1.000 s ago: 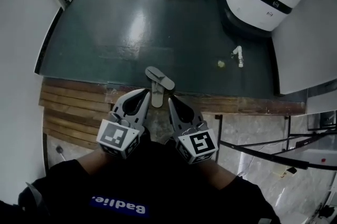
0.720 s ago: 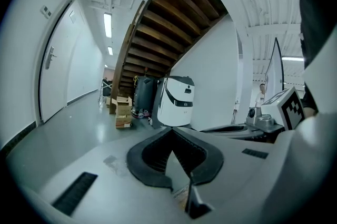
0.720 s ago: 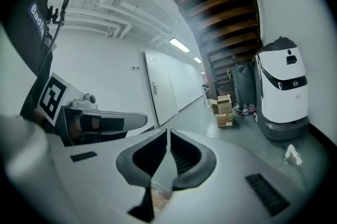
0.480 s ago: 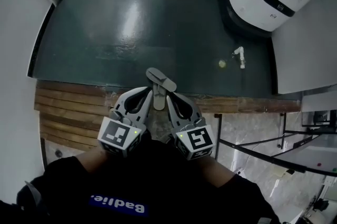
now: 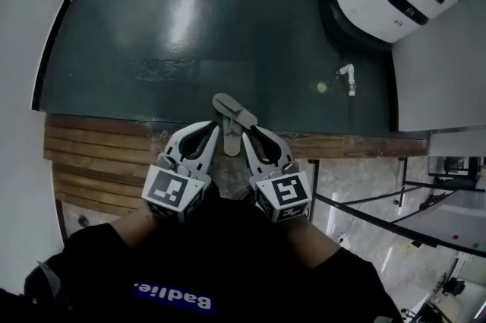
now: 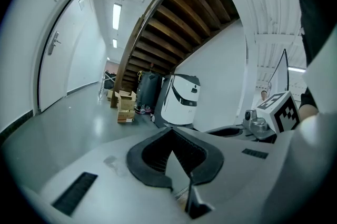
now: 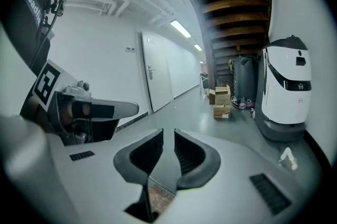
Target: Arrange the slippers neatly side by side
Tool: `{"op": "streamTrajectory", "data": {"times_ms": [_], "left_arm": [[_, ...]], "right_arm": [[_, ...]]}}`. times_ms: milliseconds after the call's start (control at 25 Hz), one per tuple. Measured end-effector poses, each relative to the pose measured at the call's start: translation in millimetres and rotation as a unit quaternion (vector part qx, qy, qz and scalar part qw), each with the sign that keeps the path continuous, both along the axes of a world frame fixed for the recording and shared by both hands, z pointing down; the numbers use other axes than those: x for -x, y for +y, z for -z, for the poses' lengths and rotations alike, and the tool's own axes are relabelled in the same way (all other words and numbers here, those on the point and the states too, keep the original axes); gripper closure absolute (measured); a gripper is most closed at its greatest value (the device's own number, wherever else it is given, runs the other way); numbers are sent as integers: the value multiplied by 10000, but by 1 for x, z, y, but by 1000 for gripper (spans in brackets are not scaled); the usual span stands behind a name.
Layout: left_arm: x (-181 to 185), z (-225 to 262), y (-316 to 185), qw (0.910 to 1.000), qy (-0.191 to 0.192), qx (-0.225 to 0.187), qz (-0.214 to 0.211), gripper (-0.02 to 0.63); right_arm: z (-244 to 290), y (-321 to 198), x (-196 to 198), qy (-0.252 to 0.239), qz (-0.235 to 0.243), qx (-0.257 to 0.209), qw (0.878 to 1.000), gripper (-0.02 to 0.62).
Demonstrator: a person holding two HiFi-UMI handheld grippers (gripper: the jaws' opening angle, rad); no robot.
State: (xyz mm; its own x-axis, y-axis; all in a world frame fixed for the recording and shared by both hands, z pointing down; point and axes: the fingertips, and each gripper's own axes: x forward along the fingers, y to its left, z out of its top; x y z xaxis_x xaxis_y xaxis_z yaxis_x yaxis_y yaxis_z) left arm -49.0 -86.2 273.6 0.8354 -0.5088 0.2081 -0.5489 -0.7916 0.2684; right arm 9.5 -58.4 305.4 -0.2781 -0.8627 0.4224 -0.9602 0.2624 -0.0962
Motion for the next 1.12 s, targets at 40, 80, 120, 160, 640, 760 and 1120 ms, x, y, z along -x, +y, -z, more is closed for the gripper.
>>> {"op": "streamTrajectory", "data": {"times_ms": [40,80,120,160,640,760,1120], "left_arm": [[3,-3,-4,10000,13,30,7,604],[6,-6,-9,10000,24,61,19,604],[8,-9,-14,9999,36,91,37,604],[10,-12,-18,9999,50,116,60,604],[14,-47,-32,9980,-97,312,548,604],[12,-58,-33,9969,-224,371,658,604],[-8,-76,-42,9944,-358,445,889,604]], "right_arm": [[-4,-5,0,51,-24,42,10000,551],[-8,-9,0,108,-40,76,9999,551],[-12,-14,-1,167,-43,108,9998,551],[-17,-19,-1,229,-28,150,9996,551],[-110,-63,-28,778,491,739,9930,537],[-136,-71,-36,816,636,811,9913,537],[-196,-86,-60,926,820,1161,9855,537]]}}
